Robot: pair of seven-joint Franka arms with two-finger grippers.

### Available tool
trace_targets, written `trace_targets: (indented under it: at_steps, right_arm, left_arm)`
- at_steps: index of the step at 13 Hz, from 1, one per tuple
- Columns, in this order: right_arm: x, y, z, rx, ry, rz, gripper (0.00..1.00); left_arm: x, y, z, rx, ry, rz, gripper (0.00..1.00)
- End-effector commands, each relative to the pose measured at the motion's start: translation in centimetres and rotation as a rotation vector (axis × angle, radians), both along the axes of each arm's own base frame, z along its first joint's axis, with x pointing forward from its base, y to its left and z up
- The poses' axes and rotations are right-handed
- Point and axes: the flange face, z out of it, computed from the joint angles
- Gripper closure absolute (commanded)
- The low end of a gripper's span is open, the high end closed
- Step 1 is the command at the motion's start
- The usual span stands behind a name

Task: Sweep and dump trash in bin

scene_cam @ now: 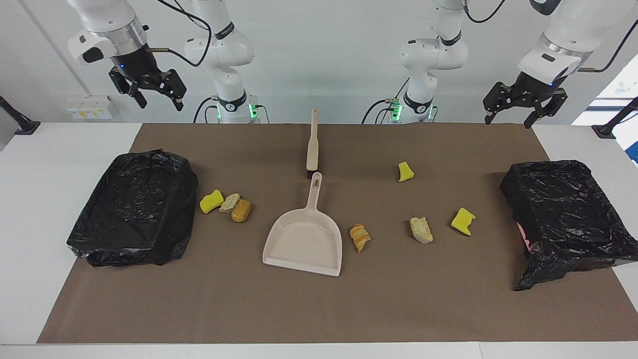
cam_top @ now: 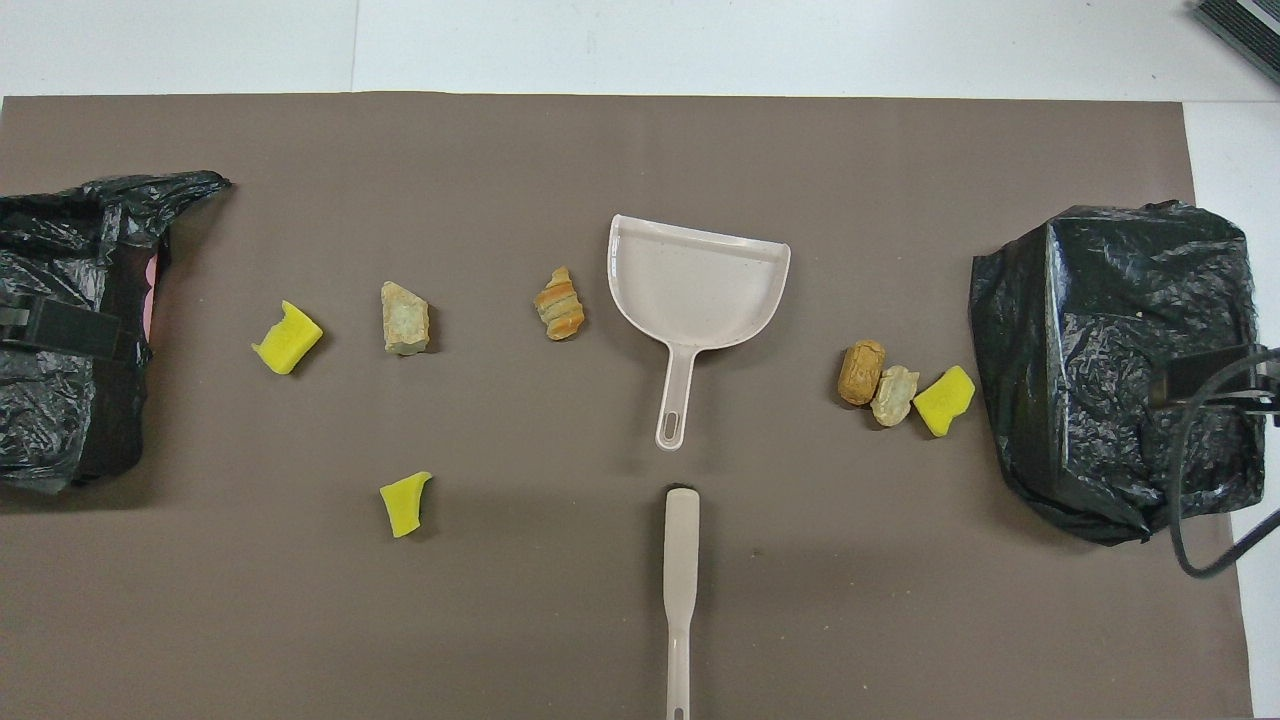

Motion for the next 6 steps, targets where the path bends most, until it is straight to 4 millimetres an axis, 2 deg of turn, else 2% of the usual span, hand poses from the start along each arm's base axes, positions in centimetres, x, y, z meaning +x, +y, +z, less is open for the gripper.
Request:
trace_targets:
  at_steps: [1,6]
  right_arm:
    - [-0.34,-0.49,0.07,-0.004,-0.002,0.008,0.00]
    - [-0.34,-0.49,0.07,-0.004,-0.002,0.010,0.00]
  left_arm:
    - [-0.19,-0.11,0.23,0.011,0.011,-0.001,0.00]
    - [-0.11,-0.34,0.31,0.006,0.003,0.000,0.00]
